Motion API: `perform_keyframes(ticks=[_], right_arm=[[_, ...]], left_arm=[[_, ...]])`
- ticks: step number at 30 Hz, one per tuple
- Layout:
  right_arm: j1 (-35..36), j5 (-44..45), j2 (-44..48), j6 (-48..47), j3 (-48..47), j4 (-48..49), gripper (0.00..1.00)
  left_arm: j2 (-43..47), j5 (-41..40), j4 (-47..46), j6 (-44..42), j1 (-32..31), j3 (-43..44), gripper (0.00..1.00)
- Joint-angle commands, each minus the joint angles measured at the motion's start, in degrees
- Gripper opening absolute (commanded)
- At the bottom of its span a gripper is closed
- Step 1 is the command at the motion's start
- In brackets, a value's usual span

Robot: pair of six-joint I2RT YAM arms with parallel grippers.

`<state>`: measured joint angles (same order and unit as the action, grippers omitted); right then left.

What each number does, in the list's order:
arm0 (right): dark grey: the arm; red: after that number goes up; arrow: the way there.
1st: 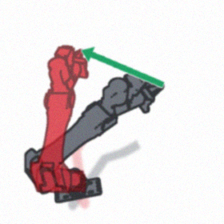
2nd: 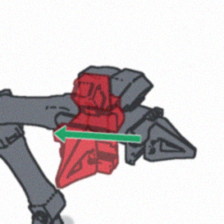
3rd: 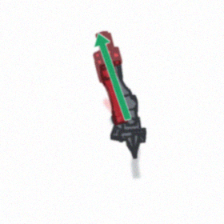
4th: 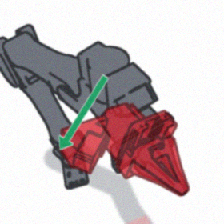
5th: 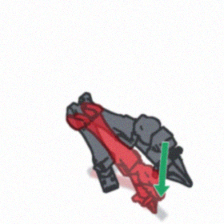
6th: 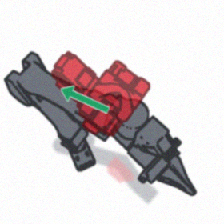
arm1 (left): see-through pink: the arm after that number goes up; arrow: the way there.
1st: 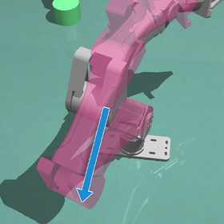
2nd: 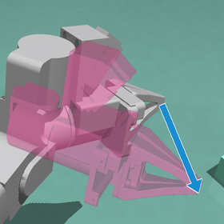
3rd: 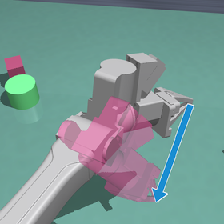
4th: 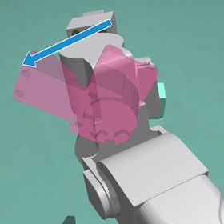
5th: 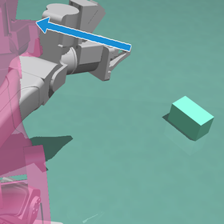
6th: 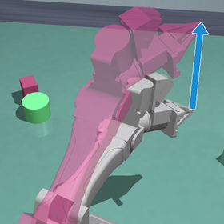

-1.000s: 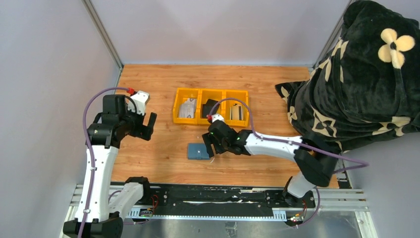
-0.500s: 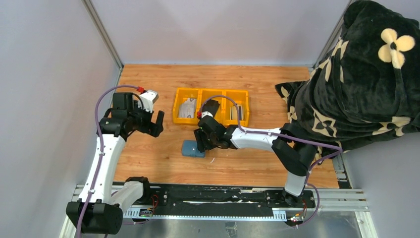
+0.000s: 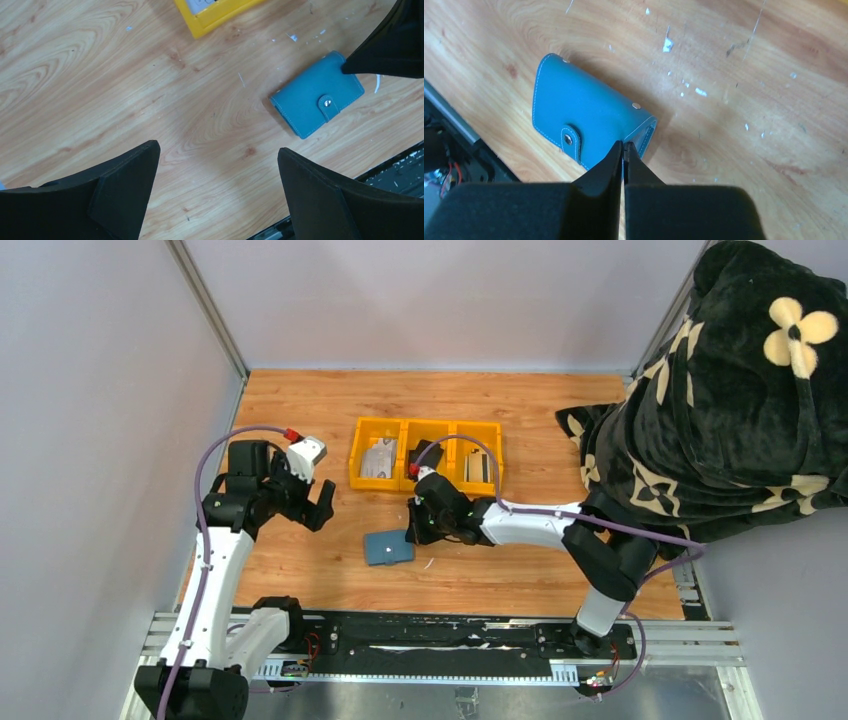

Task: Take the credit cards out of the card holder
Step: Pick up the card holder from the center of the board.

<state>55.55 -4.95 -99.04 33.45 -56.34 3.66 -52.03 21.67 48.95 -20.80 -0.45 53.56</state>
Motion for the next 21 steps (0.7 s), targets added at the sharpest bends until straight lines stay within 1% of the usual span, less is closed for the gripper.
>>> perform_keyframes(ticks=[1,4,9,13,17,21], right_arm=[[-1.62,-4.82,4.64,-0.74,4.38,1.35,0.00],[-2.33,-7.14,7.66,-2.90,5.68,2.04,0.00],[-2.64,-9.69,10.47,-7.05,4.92,0.51,0.00],[-2.73,-12.79,11.07,-9.46,3.05,-0.25,0.00],[-2.68,-15.13,11.38,-11.22,0.76,-1.26,0.00],[-2.64,-17.40,12.09,-12.20,-0.80,-0.63,0.00]], left_arm=[[2.31,4.86,0.25,-5.92,0.27,-1.50,1.00],[3.43,7.23,0.34,-9.61,0.27,-1.68,1.00],[3.80,9.76,0.32,-13.67,-0.75,-2.85,1.00],[3.93,14.37,0.20,-17.72,-1.08,-4.33,1.00],[2.51,18.39,0.19,-19.23,-2.28,-5.53,1.00],[0.90,21.84,-0.01,-25.23,-4.10,-7.62,1.00]])
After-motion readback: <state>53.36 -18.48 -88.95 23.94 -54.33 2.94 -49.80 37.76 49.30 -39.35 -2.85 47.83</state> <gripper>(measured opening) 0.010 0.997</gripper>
